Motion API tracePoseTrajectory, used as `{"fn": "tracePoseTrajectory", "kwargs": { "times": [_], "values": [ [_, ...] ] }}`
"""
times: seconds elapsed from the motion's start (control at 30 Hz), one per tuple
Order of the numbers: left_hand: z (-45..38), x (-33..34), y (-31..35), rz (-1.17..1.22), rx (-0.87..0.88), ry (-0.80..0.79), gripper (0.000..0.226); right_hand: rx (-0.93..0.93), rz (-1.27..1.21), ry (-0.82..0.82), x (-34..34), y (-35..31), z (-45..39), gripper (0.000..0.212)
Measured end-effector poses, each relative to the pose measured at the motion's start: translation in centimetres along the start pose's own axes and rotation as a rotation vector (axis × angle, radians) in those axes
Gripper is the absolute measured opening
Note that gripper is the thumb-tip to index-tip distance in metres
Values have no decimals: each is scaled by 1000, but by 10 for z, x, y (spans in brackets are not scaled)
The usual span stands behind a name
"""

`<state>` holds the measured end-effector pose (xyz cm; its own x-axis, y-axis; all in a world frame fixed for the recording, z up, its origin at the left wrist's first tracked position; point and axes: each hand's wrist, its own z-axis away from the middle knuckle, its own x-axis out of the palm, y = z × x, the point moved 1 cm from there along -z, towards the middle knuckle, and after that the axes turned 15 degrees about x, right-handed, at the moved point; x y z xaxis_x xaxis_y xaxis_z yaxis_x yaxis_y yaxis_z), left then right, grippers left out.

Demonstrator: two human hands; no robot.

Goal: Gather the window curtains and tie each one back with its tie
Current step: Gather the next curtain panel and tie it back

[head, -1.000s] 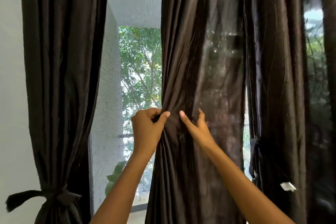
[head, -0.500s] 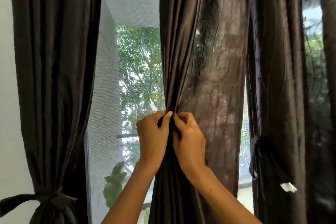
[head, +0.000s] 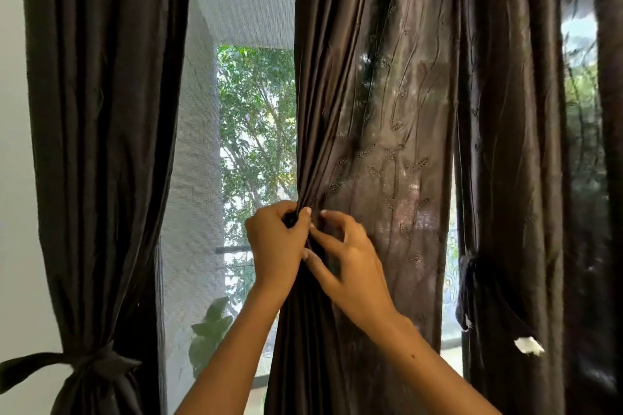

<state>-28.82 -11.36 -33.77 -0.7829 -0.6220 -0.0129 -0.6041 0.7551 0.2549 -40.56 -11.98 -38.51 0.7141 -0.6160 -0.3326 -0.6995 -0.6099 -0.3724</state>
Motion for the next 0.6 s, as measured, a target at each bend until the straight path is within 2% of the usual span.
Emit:
{"fn": "tracePoseTrajectory", "kwargs": {
  "times": [0.07,0.1,0.13,0.2,0.23,0.27,0.33,0.4,0.43,0.5,0.6],
  "values": [
    [-1,-2,-3,4,-8,13,15,113,-68,188,-2,9,-5,43],
    [-1,-2,-3,8,-5,13,14,204,-88,253,-3,12,-9,52],
    [0,-3,-2,15,-1,15,13,306,-126,258,-4,15,-13,69],
    [0,-3,-1,30,3,17,7,482,-313,128,-4,19,-22,100],
    [0,-2,0,37,3,18,6,527,-452,64,-5,19,-26,105],
    [-1,-2,0,42,1,19,5,549,-604,22,-6,20,-31,101],
    [0,-1,0,47,5,21,7,549,-731,-12,-7,19,-36,71],
    [1,1,-1,55,14,18,7,450,-525,115,-7,17,-35,36],
    [2,1,-1,62,16,16,6,380,-379,217,-6,16,-30,26],
    [3,3,1,76,24,15,5,234,-164,330,-2,7,-19,30],
    [6,6,5,95,46,-3,6,168,-76,229,8,-6,-8,48]
  ]
}}
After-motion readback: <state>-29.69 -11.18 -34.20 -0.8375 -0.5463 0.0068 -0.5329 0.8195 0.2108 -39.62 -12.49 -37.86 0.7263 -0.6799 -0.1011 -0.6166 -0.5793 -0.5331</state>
